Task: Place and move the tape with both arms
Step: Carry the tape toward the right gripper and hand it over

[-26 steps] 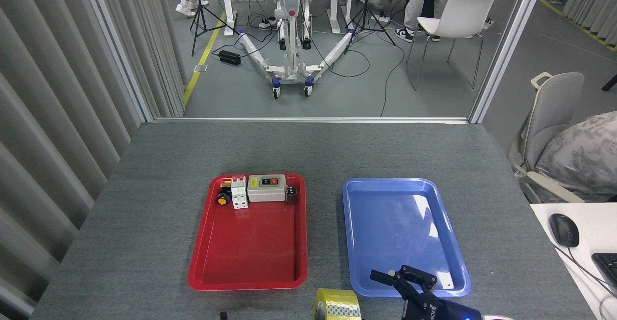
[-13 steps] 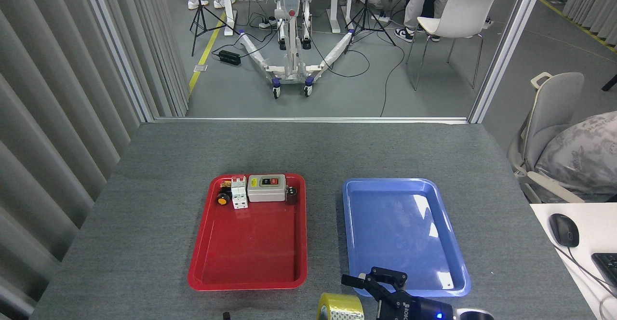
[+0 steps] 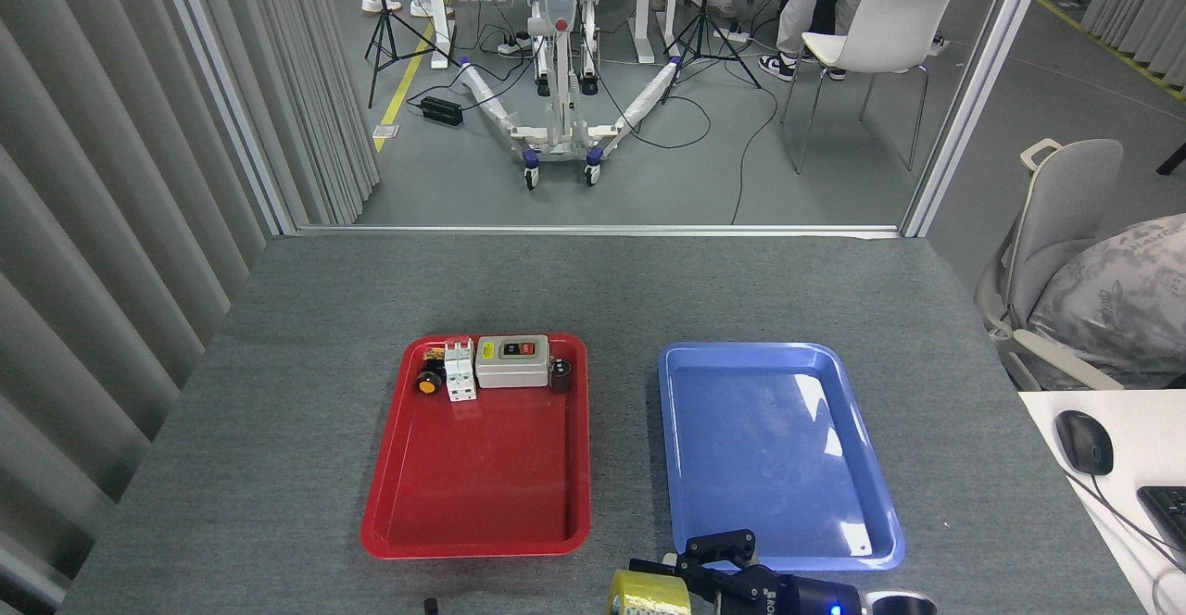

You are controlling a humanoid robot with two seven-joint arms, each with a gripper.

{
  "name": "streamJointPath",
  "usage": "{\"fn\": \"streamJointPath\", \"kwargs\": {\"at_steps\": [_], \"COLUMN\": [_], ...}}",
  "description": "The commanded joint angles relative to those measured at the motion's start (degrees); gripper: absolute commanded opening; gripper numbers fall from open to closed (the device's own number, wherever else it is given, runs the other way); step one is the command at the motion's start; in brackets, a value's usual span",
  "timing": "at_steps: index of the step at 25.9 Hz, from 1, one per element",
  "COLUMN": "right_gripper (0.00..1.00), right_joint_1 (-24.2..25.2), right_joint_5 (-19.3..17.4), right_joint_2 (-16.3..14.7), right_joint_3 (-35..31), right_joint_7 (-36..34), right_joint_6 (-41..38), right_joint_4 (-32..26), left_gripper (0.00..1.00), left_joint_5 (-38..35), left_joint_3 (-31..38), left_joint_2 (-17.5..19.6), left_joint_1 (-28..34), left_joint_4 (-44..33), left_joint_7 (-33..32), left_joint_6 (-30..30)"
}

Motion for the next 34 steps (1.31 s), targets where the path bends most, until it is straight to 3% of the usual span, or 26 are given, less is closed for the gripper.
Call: {"fn": "streamJointPath", "kwargs": {"at_steps": [1, 8, 9, 14, 19, 23, 29, 34], "right_gripper": [0.33, 0.32, 0.31, 0.31, 0.30, 0.30, 0.30, 0.29], "right_joint_1": [0.0, 0.1, 0.1, 0.4, 0.6, 0.7, 0.7, 0.7], "right_joint_5": [0.0, 0.0, 0.0, 0.0, 0.0, 0.0, 0.0, -0.8], "right_joint_2": [-0.1, -0.5, -0.5, -0.5, -0.5, -0.5, -0.5, -0.7], "right_joint_3": [0.2, 0.4, 0.4, 0.4, 0.4, 0.4, 0.4, 0.2], "right_joint_7": [-0.1, -0.1, -0.1, -0.1, -0.1, -0.1, -0.1, -0.3], "right_joint_6": [0.6, 0.6, 0.6, 0.6, 0.6, 0.6, 0.5, -0.6], "right_joint_4": [0.0, 0.0, 0.0, 0.0, 0.0, 0.0, 0.1, -0.1], "left_gripper": [0.00, 0.00, 0.04, 0.32, 0.66, 0.72, 0.74, 0.75], "left_joint_5": [0.8, 1.6, 1.6, 1.5, 1.5, 2.0, 3.7, 3.6], "left_joint_3": [0.0, 0.0, 0.1, 0.2, 1.8, 2.2, 2.3, 7.4], "left_joint_2": [0.7, 1.8, 1.8, 1.9, 1.7, 1.9, 4.3, 4.0], "left_joint_1": [-0.1, -0.1, -0.1, -0.2, -1.6, -2.4, -2.2, -2.4], "left_joint_4": [0.0, 0.2, 0.2, 0.5, 0.5, 0.5, 0.7, 3.6], "left_joint_7": [-0.7, -0.9, -0.8, -0.8, -0.6, -0.7, -0.7, -0.4], "left_joint_6": [-1.8, -2.6, -2.5, -2.5, -2.6, -3.1, -5.5, -6.1]}}
